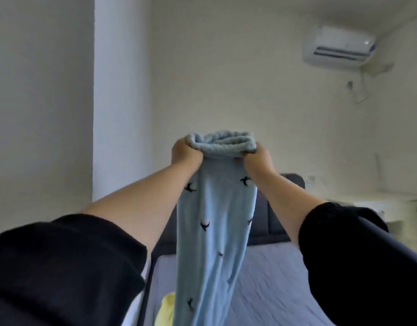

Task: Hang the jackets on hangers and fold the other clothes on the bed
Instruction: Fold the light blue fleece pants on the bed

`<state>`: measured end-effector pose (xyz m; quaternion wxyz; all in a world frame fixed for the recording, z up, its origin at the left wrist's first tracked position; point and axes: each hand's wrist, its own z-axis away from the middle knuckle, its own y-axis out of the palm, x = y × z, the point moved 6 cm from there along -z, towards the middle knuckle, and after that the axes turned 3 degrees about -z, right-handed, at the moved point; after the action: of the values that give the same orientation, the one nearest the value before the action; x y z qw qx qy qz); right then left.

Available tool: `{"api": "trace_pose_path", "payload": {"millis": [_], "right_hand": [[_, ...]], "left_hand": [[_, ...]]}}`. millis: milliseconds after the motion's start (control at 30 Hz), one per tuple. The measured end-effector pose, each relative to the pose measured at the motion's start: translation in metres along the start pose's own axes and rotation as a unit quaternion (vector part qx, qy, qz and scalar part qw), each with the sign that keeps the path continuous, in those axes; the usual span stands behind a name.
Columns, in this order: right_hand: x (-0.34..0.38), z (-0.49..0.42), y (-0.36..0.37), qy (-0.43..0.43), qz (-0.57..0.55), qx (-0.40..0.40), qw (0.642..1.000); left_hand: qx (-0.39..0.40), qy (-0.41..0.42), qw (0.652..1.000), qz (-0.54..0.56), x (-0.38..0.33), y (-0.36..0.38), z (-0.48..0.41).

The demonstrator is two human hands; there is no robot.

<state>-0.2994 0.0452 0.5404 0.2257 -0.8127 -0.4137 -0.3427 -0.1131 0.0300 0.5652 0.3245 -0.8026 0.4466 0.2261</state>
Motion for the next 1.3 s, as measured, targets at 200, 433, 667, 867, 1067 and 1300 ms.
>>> {"api": "trace_pose_path", "payload": {"millis": [200, 433, 667, 867, 1067, 1300], "right_hand": [[0.173, -0.073, -0.054, -0.229, -0.108, -0.093, 0.963], [0.046, 0.003, -0.033, -0.12, -0.055, 0.033, 0.991], [-0.138, 0.186, -0.025, 0.162, -0.065, 0.158, 0.972], [-0.27, 0.386, -0.036, 0.295, 0.177, 0.351, 0.871], [-0.324, 0.511, -0.062, 0.32, 0.198, 0.431, 0.82], [-0.336, 0.559, -0.051, 0.029, 0.344, 0.531, 0.774]], "left_hand": [[-0.123, 0.239, 0.96, 0.08, -0.159, -0.094, -0.055], [0.025, 0.105, 0.994, -0.012, -0.056, -0.034, 0.024], [0.196, -0.189, 0.946, -0.175, 0.091, 0.045, 0.192], [0.327, -0.216, 0.89, -0.234, 0.231, 0.084, 0.406], [0.419, -0.215, 0.84, -0.268, 0.285, 0.102, 0.554], [0.518, -0.063, 0.782, -0.342, 0.29, 0.099, 0.597]]}}
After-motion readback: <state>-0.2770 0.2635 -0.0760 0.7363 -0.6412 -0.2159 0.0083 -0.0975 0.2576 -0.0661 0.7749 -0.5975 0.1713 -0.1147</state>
